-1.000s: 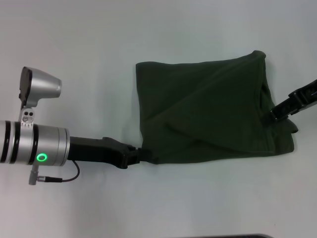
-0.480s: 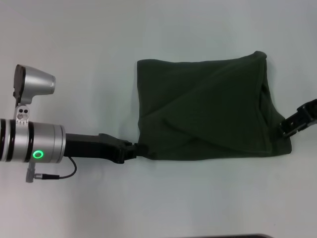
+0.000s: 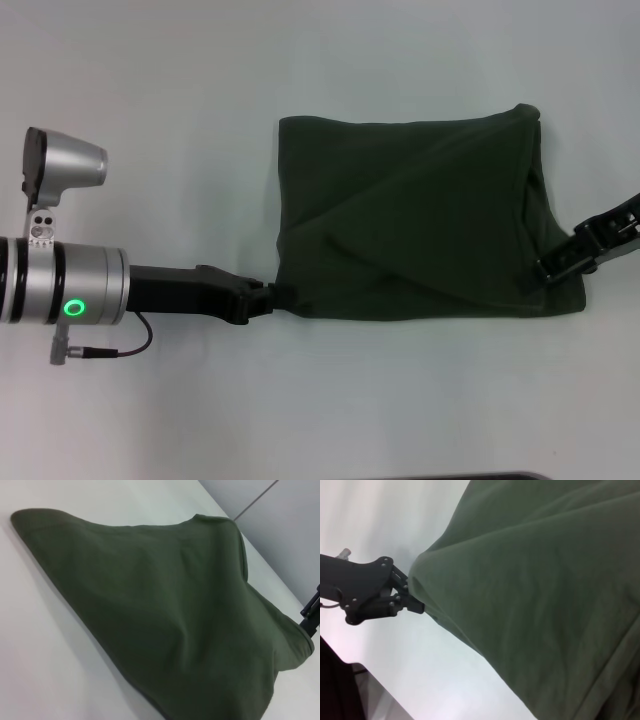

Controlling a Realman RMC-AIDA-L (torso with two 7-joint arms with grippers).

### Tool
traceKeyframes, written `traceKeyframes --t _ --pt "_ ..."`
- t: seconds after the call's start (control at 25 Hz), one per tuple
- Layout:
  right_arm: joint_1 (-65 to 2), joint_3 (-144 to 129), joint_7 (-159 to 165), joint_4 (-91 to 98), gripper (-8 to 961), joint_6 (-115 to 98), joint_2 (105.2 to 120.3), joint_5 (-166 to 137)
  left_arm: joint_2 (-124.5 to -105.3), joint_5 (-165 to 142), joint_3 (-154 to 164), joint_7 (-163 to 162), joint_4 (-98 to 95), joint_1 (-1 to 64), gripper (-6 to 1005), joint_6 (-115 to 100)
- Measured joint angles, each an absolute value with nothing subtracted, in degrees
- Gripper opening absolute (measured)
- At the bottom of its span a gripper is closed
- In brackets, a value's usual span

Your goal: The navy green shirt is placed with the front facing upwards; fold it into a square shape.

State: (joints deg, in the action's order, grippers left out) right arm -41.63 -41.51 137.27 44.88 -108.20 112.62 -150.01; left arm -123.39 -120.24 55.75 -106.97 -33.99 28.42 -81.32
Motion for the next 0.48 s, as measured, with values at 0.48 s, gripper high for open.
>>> traceKeyframes --t 0.48 --pt "-41.8 -41.3 137.2 43.0 614 -106.1 113.33 -150.0 -123.44 -120.2 55.8 -107.0 -34.4 28.3 36 -81.3"
